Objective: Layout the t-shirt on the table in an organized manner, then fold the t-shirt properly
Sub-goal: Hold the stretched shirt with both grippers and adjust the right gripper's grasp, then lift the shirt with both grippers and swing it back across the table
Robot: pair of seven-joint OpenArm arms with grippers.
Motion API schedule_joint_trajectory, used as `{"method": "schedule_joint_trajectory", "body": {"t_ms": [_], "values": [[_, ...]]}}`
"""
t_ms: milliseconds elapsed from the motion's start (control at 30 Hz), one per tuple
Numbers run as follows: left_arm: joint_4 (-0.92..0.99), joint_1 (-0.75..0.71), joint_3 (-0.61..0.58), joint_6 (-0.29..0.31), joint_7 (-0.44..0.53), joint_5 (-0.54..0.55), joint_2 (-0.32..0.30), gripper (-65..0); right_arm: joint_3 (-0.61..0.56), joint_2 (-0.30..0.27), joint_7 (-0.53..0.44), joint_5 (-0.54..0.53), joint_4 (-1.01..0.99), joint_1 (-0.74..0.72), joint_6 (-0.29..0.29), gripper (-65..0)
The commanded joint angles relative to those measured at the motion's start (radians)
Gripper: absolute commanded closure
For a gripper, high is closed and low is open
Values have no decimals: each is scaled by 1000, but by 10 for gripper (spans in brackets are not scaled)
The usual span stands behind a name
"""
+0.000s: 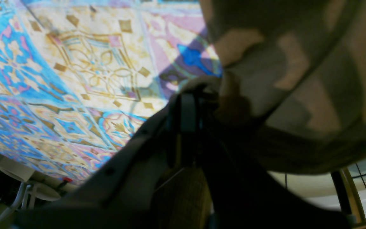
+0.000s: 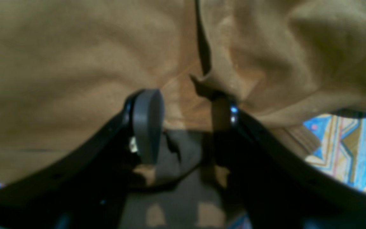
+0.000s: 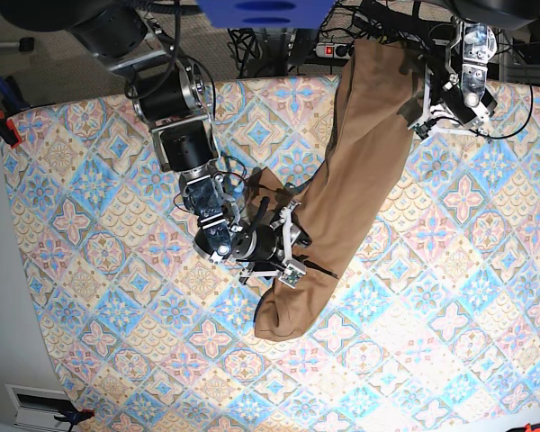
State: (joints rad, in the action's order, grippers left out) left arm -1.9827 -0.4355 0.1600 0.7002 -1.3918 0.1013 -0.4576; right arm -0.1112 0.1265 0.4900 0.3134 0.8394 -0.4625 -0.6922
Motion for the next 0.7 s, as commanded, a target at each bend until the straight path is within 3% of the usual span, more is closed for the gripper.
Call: {"method": "schedule_joint_trajectory", "body": {"t_ms": [0,100,233,400,567,667], "values": [[-14,2,6,-2,-4,-8,-10,0,-3,-1,20,11,8,-17,-6,-193],[-14,4,6,-2,-4,-8,-10,0,-2,-1,26,11,10,-17,-6,0],[-14,16,6,-2,-4,-8,-8,0,0,-1,140,11,47,-15,-6,0],[-16,70,8,-2,-4,-5,-3,0,0,-1,266,11,387,-15,-6,0],[-16,251,10,-2,-4,-7,64,0,3,-3,395,11,613,-55,-6,0],[-16,402,8,-2,-4,-7,124,0,81,-1,411,11,645,-91,-6,0]]}}
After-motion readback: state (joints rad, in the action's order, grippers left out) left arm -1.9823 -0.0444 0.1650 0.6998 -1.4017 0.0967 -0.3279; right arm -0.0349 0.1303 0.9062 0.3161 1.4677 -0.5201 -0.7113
